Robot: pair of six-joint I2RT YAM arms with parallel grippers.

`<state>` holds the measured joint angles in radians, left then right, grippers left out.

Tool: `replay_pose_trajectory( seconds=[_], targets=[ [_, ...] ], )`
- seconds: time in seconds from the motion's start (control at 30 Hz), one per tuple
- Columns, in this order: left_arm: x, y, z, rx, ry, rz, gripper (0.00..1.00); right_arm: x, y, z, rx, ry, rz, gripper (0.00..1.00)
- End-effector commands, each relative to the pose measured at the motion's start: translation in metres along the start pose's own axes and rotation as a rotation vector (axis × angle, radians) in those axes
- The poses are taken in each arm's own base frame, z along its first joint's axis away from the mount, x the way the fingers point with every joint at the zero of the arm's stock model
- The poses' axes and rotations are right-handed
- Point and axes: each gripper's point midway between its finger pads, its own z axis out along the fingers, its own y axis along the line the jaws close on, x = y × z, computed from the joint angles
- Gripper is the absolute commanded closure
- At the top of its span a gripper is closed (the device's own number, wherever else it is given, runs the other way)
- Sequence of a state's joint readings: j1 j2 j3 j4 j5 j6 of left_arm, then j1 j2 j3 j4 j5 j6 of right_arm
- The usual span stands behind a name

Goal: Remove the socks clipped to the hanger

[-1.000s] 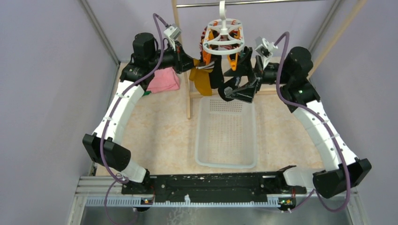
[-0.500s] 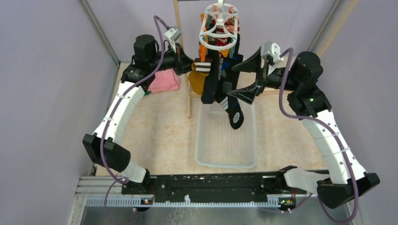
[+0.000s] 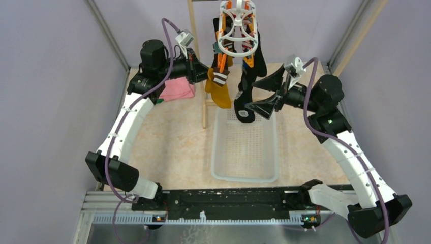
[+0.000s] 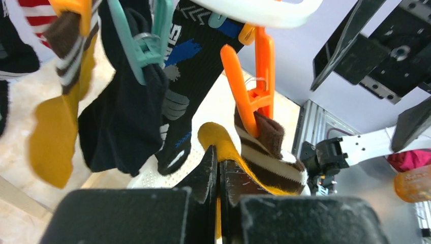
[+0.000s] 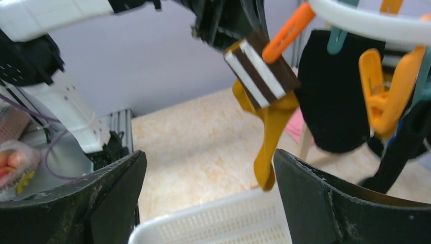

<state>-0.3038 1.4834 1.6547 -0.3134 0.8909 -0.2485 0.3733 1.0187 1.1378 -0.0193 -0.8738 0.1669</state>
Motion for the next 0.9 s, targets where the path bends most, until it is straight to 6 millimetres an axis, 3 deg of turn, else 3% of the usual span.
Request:
replay_pose_trajectory(
  seconds=[0.0, 0.2, 0.43, 0.6, 0.87],
  targets=[
    [0.000, -0.021, -0.006, 0.068, -0.010, -0.027, 1.00, -0.062, 0.025, 0.017, -0.108, -0.187, -0.023, 0.06],
    [0.006, -0.027, -0.009, 0.083, 0.000, -0.058, 1.00, -0.079, 0.017, 0.049, -0.105, -0.294, 0.066, 0.08],
    [0.023, -0.036, -0.012, 0.098, 0.023, -0.092, 1.00, -0.078, 0.017, 0.080, -0.091, -0.331, 0.105, 0.10],
    [0.035, -0.048, -0.013, 0.122, 0.048, -0.110, 1.00, -0.071, 0.012, 0.087, -0.027, -0.345, 0.102, 0.10],
    [0.048, -0.065, -0.016, 0.159, 0.079, -0.137, 1.00, -0.085, 0.005, 0.106, 0.005, -0.362, 0.094, 0.10]
  ],
)
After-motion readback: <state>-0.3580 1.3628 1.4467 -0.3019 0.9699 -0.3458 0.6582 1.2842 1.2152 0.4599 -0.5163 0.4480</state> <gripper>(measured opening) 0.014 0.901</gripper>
